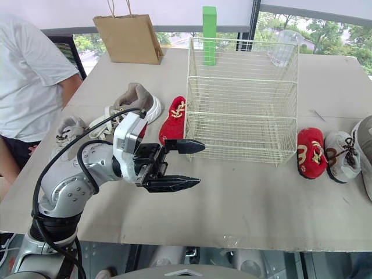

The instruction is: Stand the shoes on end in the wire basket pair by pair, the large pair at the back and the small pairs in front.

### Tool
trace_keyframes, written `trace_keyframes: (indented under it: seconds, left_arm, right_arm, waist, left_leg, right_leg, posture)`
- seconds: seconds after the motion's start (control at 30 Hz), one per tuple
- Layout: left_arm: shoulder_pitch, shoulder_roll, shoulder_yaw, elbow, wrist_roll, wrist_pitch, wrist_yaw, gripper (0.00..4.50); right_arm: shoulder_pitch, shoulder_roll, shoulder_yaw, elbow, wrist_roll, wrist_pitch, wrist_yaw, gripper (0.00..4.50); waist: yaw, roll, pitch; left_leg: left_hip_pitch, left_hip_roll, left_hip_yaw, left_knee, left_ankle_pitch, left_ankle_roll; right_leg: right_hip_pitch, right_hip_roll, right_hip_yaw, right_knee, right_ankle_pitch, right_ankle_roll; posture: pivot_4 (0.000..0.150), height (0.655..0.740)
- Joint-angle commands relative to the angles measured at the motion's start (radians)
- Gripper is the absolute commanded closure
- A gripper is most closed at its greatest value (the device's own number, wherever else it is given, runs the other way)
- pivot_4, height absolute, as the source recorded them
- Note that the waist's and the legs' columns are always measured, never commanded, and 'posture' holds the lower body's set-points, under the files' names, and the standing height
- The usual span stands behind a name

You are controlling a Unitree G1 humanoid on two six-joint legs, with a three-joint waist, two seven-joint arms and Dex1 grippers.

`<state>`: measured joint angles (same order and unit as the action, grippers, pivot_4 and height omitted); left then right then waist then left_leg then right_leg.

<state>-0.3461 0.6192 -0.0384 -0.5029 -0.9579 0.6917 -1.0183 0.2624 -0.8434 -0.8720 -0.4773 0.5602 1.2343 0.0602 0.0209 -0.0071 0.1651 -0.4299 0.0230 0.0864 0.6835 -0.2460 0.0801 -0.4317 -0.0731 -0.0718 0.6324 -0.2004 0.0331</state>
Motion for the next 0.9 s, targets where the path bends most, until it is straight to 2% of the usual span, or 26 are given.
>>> trace_keyframes:
  seconds: [0.03,0.2,0.37,0.63,0.73,0.8,0.9]
  left_arm:
    - [0.005,-0.001,0.017,-0.039,-0.020,-0.007,-0.002,0.00]
    - [-0.024,-0.007,0.010,-0.021,-0.016,-0.006,0.000,0.00]
    - [-0.051,-0.022,-0.006,0.013,0.001,-0.015,-0.015,0.00]
    - [-0.092,-0.036,-0.021,0.054,0.031,-0.017,-0.053,0.00]
    - [-0.099,-0.035,-0.018,0.063,0.039,-0.017,-0.058,0.00]
    - [-0.102,-0.034,-0.017,0.068,0.042,-0.017,-0.061,0.00]
    - [-0.111,-0.028,-0.015,0.082,0.050,-0.019,-0.071,0.00]
  right_arm:
    - [0.008,0.000,-0.067,-0.023,-0.043,0.035,0.026,0.09]
    - [-0.010,0.007,-0.082,0.002,-0.105,0.030,0.031,0.09]
    - [-0.017,0.025,-0.080,0.019,-0.087,0.043,0.105,0.09]
    - [-0.132,-0.006,0.039,0.242,-0.189,-0.076,0.112,0.09]
    - [-0.155,0.013,0.074,0.274,-0.198,-0.078,0.127,0.87]
    - [-0.159,0.020,0.096,0.288,-0.203,-0.089,0.143,1.77]
    - [-0.179,0.031,0.113,0.298,-0.211,-0.098,0.149,2.75]
  waist:
    - [-0.001,0.000,0.000]
    - [-0.005,0.000,0.000]
    - [-0.005,0.000,0.000]
    - [-0.007,0.000,0.000]
    - [-0.009,-0.001,-0.001]
    - [-0.011,-0.007,-0.004]
    - [-0.016,-0.014,-0.008]
  left_leg:
    - [0.000,0.000,0.000,0.000,0.000,0.000]
    - [0.001,0.000,0.000,0.000,0.000,0.000]
    - [0.001,0.000,0.000,0.000,0.000,0.000]
    - [0.001,0.000,0.001,0.001,0.000,0.000]
    - [0.001,0.000,0.001,0.001,0.000,0.000]
    - [0.002,0.000,0.003,0.001,0.000,0.000]
    - [0.004,0.000,0.003,0.001,0.000,0.000]
  right_leg:
    - [0.000,0.001,0.001,0.000,0.000,0.000]
    - [0.000,0.002,0.004,0.000,0.000,0.000]
    - [0.000,0.002,0.004,0.000,0.000,0.000]
    - [0.000,0.003,0.006,0.001,0.000,0.000]
    - [0.000,0.004,0.006,0.001,0.000,0.000]
    - [0.000,0.004,0.007,0.001,0.000,0.000]
    - [0.003,0.004,0.006,0.001,0.000,0.000]
  posture:
    - [0.150,0.7400]
    - [0.150,0.7400]
    - [0.150,0.7400]
    - [0.150,0.7400]
    - [0.150,0.7400]
    - [0.150,0.7400]
    - [0.150,0.7400]
